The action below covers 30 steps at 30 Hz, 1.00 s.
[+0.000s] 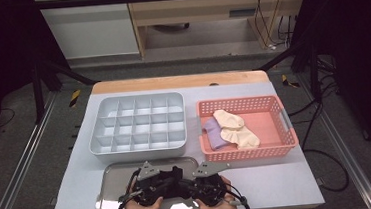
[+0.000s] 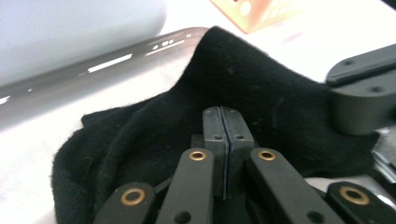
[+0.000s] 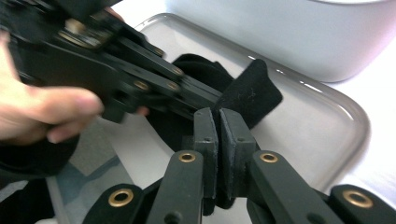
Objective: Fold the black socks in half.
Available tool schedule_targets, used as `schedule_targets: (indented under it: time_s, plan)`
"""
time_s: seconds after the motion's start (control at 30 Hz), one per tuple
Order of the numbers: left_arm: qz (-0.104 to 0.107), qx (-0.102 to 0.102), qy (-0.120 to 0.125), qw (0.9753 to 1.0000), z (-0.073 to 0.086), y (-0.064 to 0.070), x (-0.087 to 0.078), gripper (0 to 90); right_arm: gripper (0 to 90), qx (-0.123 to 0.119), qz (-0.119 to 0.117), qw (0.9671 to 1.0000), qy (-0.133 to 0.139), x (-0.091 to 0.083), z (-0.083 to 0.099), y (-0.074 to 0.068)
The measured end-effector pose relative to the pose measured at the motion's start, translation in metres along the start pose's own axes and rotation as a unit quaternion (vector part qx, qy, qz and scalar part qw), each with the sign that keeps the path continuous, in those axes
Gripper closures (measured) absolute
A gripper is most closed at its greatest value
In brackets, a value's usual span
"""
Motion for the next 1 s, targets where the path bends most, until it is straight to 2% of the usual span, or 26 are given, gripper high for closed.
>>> schedule_targets:
  time_s: [0.1, 0.2, 0.3, 0.4, 0.5, 0.53, 0.67, 0.8, 1.0]
  plan:
    - [-0.012, 0.009, 0.020, 0.9997, -0.001, -0.001, -0.018, 88.6, 86.0, 0.003, 0.006, 1.0000, 0.002, -0.002, 0.000, 0.002]
    - [-0.029, 0.012, 0.030, 0.9991, 0.003, -0.008, -0.035, 89.2, 85.9, 0.006, 0.009, 0.9999, 0.003, -0.003, 0.000, 0.003]
    - [-0.053, 0.004, 0.041, 0.9977, 0.014, -0.024, -0.054, 89.4, 85.9, 0.008, 0.012, 0.9999, 0.002, -0.003, 0.000, 0.003]
    - [-0.078, -0.008, 0.040, 0.9961, 0.025, -0.038, -0.063, 89.4, 85.9, 0.008, 0.011, 0.9999, 0.003, -0.002, 0.000, 0.004]
    - [-0.081, -0.030, 0.019, 0.9961, 0.039, -0.050, -0.059, 89.4, 85.9, 0.009, 0.011, 0.9999, 0.003, -0.002, -0.001, 0.004]
    - [-0.074, -0.033, 0.010, 0.9966, 0.042, -0.051, -0.055, 89.4, 85.9, 0.009, 0.011, 0.9999, 0.003, -0.002, -0.002, 0.003]
    - [-0.062, -0.028, -0.011, 0.9976, 0.044, -0.046, -0.042, 89.4, 85.9, 0.001, 0.007, 1.0000, 0.005, -0.001, -0.006, -0.001]
    - [-0.059, -0.023, -0.012, 0.9979, 0.044, -0.040, -0.038, 89.4, 86.0, -0.012, 0.006, 0.9999, 0.006, 0.003, -0.014, -0.007]
    - [-0.052, -0.017, -0.011, 0.9984, 0.045, -0.034, -0.036, 89.4, 86.0, -0.032, -0.011, 0.9994, 0.000, 0.018, -0.027, -0.022]
Point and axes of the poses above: each handheld gripper's, and its own axes: x roughly forward along the jaws, z roughly out of its underside, y roughly to its right, the point moved 5 cm from there along x, roughly forward along the jaws, and after that the axes turned 10 degrees about -y, right-handed, at the moved point
